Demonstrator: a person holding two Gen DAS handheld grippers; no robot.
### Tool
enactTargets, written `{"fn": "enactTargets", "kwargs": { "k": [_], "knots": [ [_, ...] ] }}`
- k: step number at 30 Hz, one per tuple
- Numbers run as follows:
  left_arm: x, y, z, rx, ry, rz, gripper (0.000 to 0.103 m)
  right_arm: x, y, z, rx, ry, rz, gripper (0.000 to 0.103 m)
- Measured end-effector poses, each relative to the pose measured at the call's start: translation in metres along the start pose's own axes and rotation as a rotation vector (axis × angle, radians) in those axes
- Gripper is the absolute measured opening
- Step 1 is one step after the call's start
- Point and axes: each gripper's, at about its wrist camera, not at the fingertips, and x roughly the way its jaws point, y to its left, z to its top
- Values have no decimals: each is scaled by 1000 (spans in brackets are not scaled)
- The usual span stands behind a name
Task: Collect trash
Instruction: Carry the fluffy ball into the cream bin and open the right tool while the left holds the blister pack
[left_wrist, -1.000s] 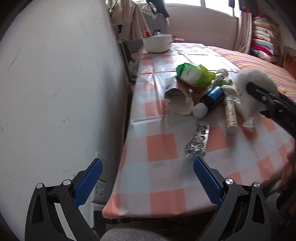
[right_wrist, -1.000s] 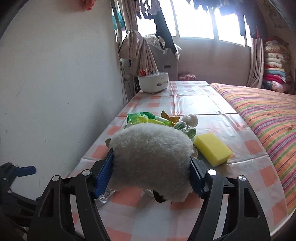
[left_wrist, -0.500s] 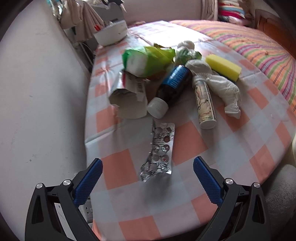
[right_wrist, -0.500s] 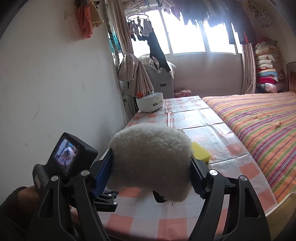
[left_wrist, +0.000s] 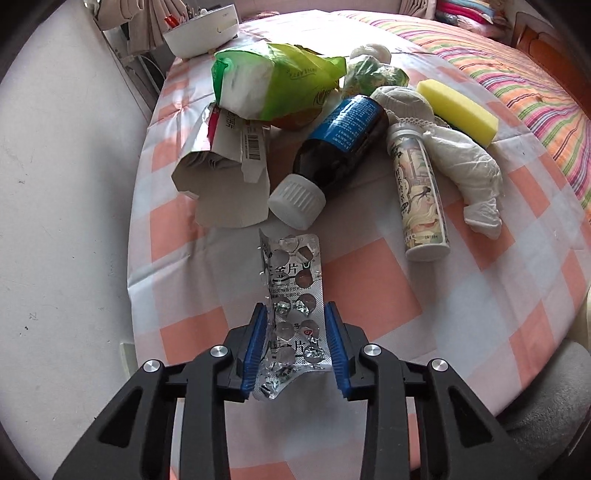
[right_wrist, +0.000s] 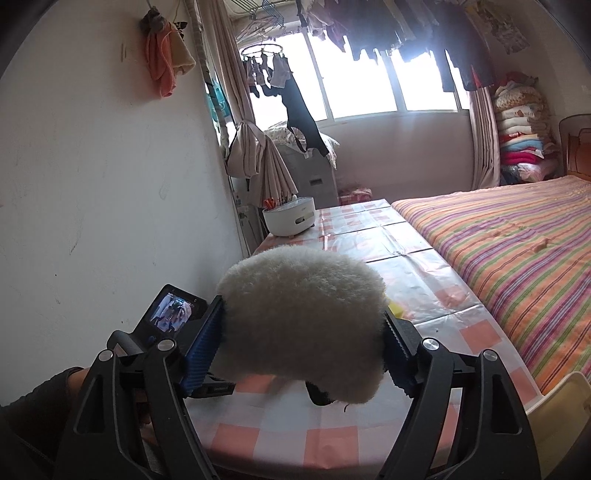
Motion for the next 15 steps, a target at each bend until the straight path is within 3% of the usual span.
{"fn": "enactTargets", "kwargs": {
  "k": [6,15],
  "knots": [
    [-8,0,-7,-20,-54,-35,31,-10,-5,-3,3,-11,-21,76],
    [-50,-5,-20,-60,-152,-80,31,-31,-13,-10,-1,-23,-77,76]
  ]
}}
